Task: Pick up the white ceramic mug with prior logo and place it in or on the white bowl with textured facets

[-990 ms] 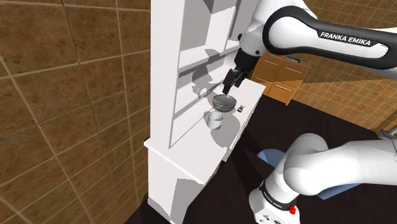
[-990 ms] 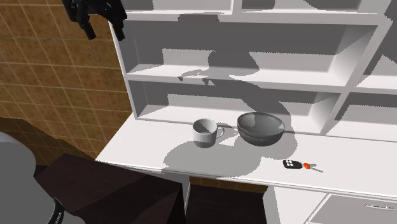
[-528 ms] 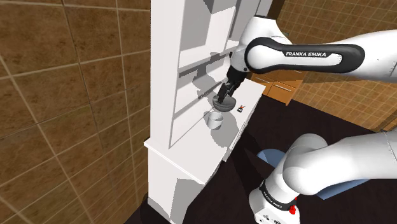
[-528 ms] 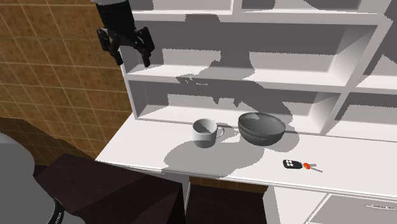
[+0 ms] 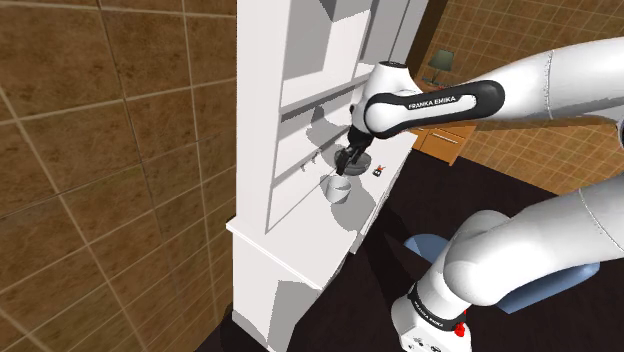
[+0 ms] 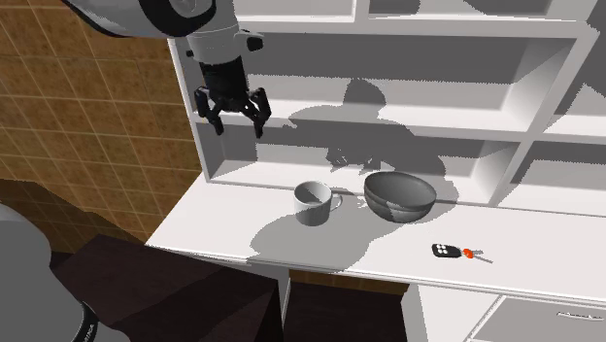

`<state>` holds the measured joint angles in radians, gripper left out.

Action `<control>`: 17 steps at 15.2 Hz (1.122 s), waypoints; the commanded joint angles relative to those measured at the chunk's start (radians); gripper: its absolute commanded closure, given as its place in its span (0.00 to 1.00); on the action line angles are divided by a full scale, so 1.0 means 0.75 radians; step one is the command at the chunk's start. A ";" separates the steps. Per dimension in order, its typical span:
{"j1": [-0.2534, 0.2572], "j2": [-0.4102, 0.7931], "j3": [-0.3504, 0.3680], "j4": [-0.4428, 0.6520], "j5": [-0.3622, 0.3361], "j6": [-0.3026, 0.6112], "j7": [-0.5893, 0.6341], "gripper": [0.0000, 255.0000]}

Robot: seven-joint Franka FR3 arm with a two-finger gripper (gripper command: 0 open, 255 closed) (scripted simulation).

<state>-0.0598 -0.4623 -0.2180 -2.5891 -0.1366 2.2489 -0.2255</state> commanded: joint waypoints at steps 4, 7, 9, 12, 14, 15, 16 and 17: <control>-0.002 0.250 -0.096 0.021 0.015 0.220 -0.126 0.00; 0.006 0.412 -0.146 0.056 0.060 0.337 -0.216 0.00; 0.010 0.525 -0.172 0.088 0.112 0.409 -0.289 0.00; 0.005 0.699 -0.192 0.152 0.219 0.502 -0.416 0.00; -0.016 0.816 -0.184 0.203 0.303 0.552 -0.506 0.00; -0.032 0.868 -0.173 0.230 0.340 0.573 -0.547 0.00; -0.038 0.887 -0.165 0.232 0.354 0.589 -0.557 0.00; -0.044 0.907 -0.157 0.234 0.369 0.604 -0.568 0.00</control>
<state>-0.0878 0.1951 -0.3426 -2.4196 0.1237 2.6871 -0.6380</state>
